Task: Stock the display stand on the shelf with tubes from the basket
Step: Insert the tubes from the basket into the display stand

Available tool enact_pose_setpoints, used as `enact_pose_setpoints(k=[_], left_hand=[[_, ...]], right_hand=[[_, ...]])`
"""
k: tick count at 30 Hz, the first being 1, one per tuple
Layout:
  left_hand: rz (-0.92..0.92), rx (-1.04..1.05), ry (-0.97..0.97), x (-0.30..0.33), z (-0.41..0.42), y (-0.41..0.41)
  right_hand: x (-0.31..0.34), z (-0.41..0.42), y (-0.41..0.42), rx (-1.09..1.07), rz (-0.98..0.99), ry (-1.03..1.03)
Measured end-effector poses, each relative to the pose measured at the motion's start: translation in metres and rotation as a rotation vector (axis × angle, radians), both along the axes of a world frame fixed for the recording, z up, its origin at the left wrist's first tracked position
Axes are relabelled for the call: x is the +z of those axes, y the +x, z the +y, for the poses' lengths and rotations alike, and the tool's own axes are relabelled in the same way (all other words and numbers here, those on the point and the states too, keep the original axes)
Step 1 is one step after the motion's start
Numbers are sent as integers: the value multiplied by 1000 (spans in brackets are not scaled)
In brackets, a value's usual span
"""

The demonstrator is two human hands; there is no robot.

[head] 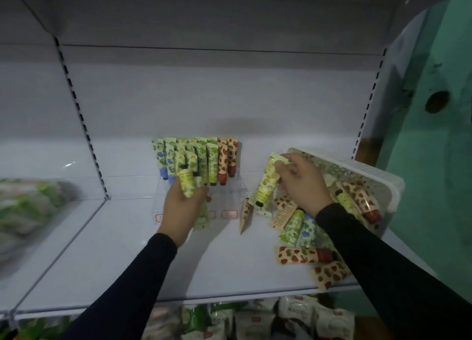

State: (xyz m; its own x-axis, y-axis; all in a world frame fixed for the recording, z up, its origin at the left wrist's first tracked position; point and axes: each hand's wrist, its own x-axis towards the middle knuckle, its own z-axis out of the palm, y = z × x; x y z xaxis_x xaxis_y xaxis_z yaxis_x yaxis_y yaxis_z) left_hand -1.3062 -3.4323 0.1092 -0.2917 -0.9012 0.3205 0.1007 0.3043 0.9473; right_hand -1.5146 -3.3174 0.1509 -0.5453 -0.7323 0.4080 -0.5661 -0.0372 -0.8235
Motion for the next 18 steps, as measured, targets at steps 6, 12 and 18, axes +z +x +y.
enact_pose_setpoints(k=[6, 12, 18], left_hand=[[95, 184, 112, -5, -31, 56], [92, 259, 194, -16, -60, 84], [135, 226, 257, -41, -72, 91]], right_hand=[[8, -28, 29, 47, 68, -25], [19, -58, 51, 2, 113, -81], [23, -83, 80, 8, 197, -123]])
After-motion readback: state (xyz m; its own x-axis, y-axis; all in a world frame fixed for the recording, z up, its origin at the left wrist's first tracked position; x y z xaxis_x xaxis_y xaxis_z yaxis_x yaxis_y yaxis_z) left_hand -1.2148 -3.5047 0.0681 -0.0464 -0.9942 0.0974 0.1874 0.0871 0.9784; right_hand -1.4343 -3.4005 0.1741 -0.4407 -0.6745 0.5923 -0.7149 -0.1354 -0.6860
